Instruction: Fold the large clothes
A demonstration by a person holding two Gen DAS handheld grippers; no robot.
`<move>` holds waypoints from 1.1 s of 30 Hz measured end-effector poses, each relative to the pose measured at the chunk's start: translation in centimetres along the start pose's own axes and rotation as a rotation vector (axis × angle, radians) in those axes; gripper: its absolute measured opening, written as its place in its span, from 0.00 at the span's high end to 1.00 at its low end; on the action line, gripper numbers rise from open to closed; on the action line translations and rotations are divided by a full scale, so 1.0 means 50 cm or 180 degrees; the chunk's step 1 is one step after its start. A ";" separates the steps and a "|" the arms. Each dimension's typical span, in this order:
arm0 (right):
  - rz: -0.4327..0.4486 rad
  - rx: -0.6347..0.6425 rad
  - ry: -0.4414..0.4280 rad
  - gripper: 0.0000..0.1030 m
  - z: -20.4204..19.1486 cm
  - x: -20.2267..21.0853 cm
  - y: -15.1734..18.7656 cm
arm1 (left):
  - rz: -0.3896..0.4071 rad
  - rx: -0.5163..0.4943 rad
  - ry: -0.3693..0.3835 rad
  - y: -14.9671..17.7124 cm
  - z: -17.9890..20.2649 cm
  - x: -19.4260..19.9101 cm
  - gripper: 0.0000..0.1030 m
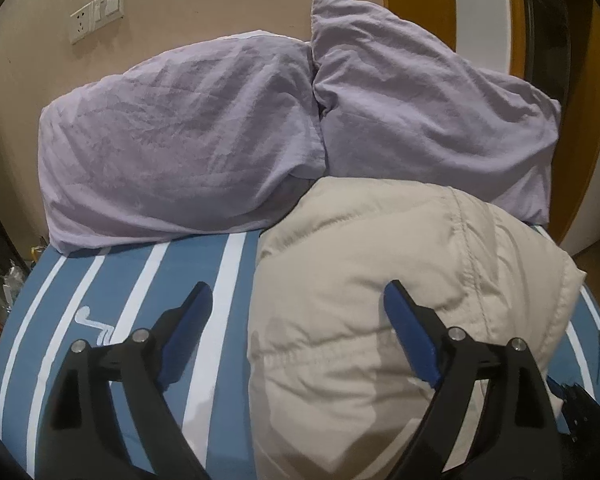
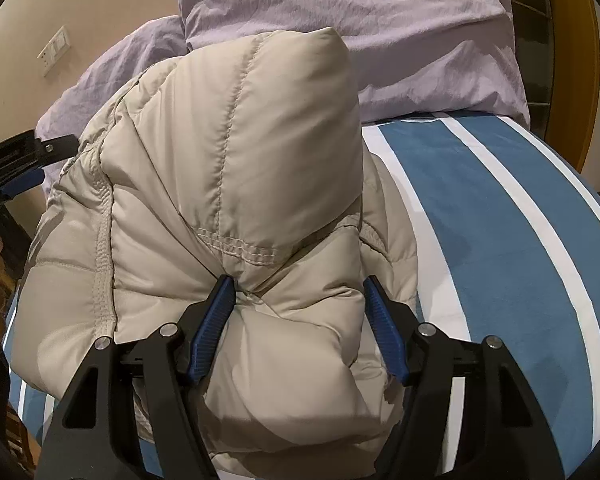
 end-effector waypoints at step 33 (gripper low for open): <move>0.0501 0.0128 0.0029 0.31 -0.049 0.073 -0.132 | -0.0163 -0.0210 -0.0478 0.061 0.037 -0.142 0.07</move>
Point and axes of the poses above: each gripper's, at about its wrist camera, not at the fingertips, and x roughly against the way its jaws point, z to its right, y to its underside, the point moved 4 cm from there along -x, roughly the way its jaws point
